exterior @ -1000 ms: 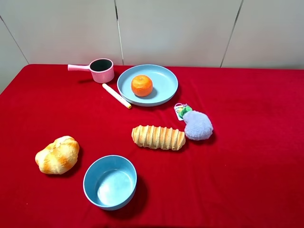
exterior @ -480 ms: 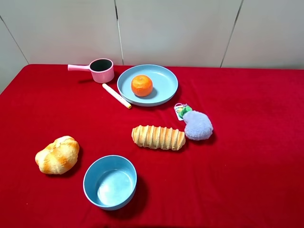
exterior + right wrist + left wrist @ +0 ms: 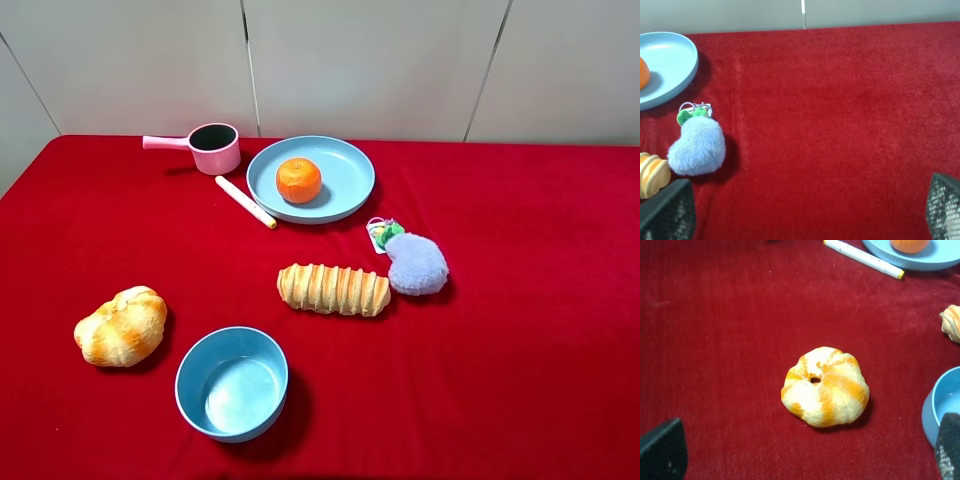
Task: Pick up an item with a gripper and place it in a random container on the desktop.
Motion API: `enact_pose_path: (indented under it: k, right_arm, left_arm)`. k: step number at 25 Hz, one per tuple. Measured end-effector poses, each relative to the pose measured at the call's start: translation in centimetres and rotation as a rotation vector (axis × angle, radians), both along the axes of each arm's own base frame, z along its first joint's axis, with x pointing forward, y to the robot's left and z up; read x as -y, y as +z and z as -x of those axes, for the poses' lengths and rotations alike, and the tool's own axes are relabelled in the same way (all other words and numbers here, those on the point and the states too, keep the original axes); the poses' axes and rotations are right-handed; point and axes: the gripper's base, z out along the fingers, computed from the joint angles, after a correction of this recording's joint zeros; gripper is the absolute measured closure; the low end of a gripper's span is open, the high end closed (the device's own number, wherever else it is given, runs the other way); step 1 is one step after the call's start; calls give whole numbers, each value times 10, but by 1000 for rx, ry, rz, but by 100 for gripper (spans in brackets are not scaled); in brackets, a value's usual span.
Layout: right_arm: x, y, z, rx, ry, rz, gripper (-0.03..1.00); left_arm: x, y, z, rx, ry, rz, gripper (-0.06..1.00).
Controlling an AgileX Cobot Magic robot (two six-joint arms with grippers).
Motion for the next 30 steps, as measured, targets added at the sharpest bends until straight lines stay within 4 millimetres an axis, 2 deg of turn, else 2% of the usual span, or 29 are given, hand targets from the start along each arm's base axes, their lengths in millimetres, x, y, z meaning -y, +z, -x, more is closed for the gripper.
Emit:
enact_pose_path:
  k: [30]
  right_arm:
    - [0, 0, 0, 0, 0, 0, 28]
  left_arm:
    - [0, 0, 0, 0, 0, 0, -5]
